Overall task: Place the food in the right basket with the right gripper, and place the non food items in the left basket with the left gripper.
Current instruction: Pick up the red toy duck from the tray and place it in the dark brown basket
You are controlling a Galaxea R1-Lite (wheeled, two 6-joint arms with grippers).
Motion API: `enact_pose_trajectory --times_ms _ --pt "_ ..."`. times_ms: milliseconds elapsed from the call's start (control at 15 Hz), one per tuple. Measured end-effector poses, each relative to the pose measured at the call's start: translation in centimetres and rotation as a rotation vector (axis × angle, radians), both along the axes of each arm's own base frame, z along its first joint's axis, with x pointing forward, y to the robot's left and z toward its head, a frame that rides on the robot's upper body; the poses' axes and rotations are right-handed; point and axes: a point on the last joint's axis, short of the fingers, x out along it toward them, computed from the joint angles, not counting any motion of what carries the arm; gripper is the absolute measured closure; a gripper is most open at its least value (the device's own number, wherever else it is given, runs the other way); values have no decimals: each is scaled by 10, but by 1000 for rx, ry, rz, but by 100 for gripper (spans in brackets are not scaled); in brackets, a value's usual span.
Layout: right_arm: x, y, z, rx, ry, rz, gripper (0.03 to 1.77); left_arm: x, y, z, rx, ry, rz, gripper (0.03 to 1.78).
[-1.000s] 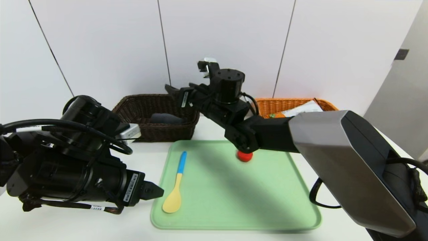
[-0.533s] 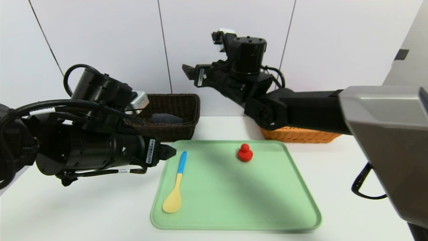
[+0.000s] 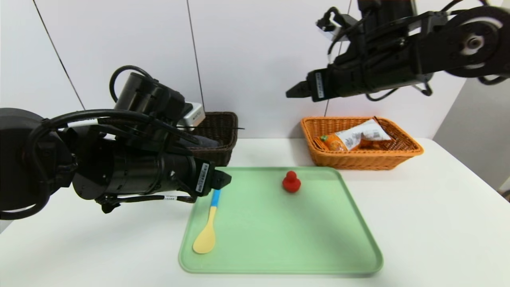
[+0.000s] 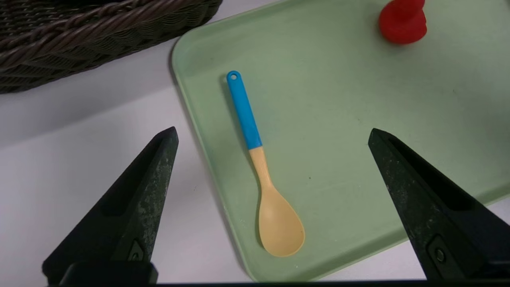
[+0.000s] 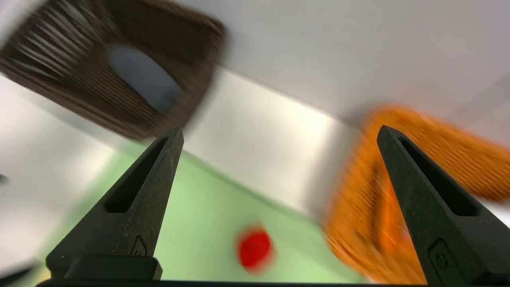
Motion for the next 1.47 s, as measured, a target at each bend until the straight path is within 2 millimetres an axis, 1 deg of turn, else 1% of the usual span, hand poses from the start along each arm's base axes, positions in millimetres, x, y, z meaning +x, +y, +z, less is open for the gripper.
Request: enact_pose_trajectory --times_ms 133,333,533,733,867,1000,1267,1333,1467 --pt "-8 -35 5 -71 77 -56 12 2 -5 -2 40 -9 -39 12" --pt "-8 -84 8 -82 146 -160 11 11 -23 7 9 -39 -64 12" --pt "-9 -126 4 -78 235 -253 11 16 -55 14 -55 -40 -91 12" --pt "-17 -159 -4 -102 371 -351 11 17 -83 16 -94 -23 -118 12" --pt "-20 -175 -9 -99 413 -405 11 20 -98 15 -107 -3 -125 12" --pt "-25 -186 -11 -94 426 -447 11 24 -114 10 -111 12 -109 12" --pt "-41 -195 -9 -72 408 -514 11 24 -150 -16 -51 -3 -23 12" --pt "-43 -196 -11 -79 402 -532 11 23 -157 -21 -47 1 -16 12" --pt "-46 -197 -22 -101 399 -566 11 24 -168 -28 -51 4 9 12"
